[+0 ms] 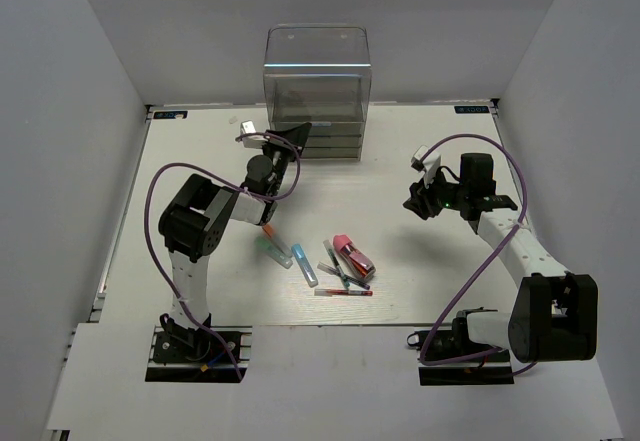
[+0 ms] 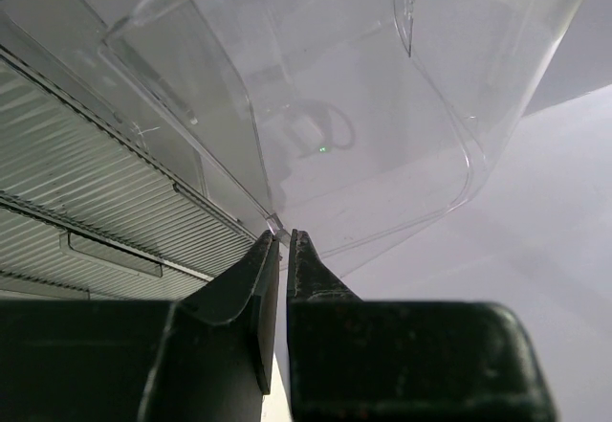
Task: Sort the stationery into containers
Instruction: Open the drawer at the center of the board.
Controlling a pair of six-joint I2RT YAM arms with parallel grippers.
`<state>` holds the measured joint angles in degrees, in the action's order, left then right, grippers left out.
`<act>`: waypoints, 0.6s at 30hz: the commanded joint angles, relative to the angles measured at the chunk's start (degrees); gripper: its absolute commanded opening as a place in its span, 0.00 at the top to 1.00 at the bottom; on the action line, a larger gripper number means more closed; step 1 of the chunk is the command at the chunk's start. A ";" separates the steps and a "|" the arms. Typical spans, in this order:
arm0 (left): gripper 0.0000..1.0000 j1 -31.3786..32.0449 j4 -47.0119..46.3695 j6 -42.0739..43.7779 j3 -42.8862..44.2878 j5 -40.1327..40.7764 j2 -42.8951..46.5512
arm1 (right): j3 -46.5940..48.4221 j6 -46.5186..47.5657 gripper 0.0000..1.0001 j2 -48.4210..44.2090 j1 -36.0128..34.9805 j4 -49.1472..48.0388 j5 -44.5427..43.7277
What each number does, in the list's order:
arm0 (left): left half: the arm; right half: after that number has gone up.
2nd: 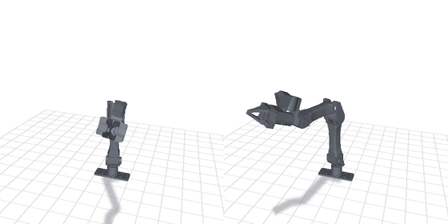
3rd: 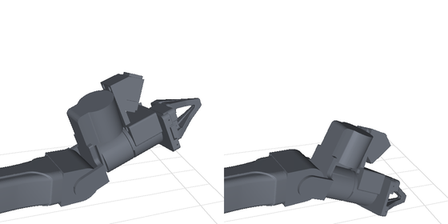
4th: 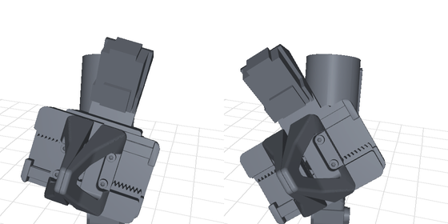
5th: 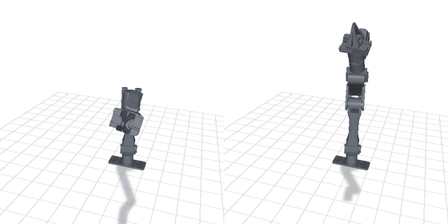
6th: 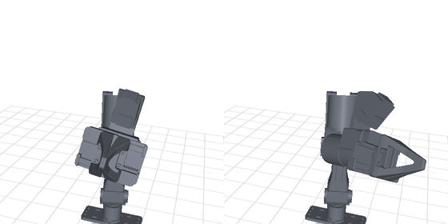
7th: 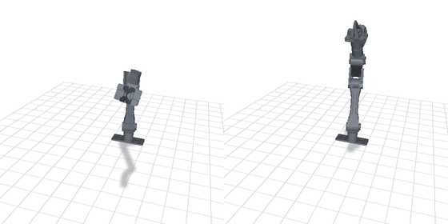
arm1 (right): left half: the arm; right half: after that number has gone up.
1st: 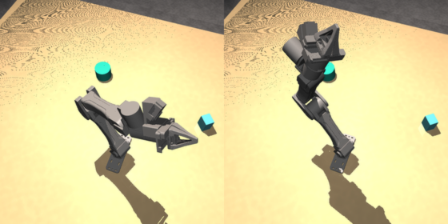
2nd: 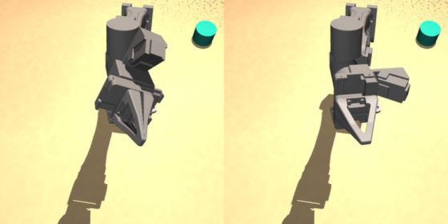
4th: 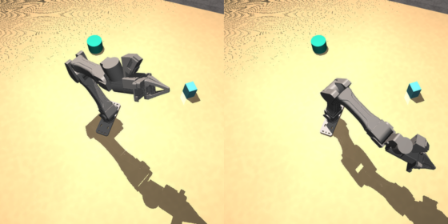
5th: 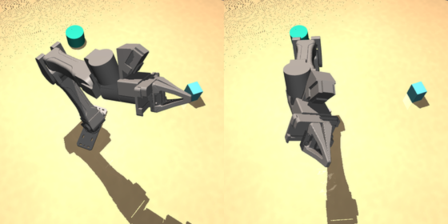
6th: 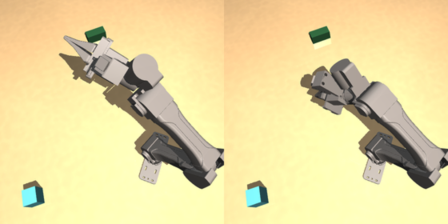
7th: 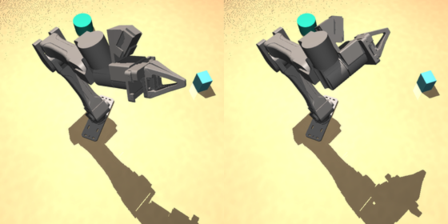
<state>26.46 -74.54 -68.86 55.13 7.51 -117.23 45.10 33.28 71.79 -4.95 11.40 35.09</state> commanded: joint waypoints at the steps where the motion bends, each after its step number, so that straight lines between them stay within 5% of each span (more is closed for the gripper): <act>1: 0.89 0.00 -11.50 1.27 2.35 -1.88 1.92 | -0.19 0.39 0.52 -0.77 -0.32 -1.55 0.94; 10: 0.72 0.00 -12.56 1.27 2.35 -1.88 1.92 | -0.10 0.47 0.52 -0.69 -0.24 -1.47 0.86; 18: 0.66 0.00 -13.08 1.27 2.87 -1.88 1.92 | -0.36 0.56 0.52 -0.69 -0.32 -1.47 0.68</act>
<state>26.39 -74.54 -68.10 55.40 6.59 -117.23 45.10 33.41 71.79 -4.99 11.40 35.09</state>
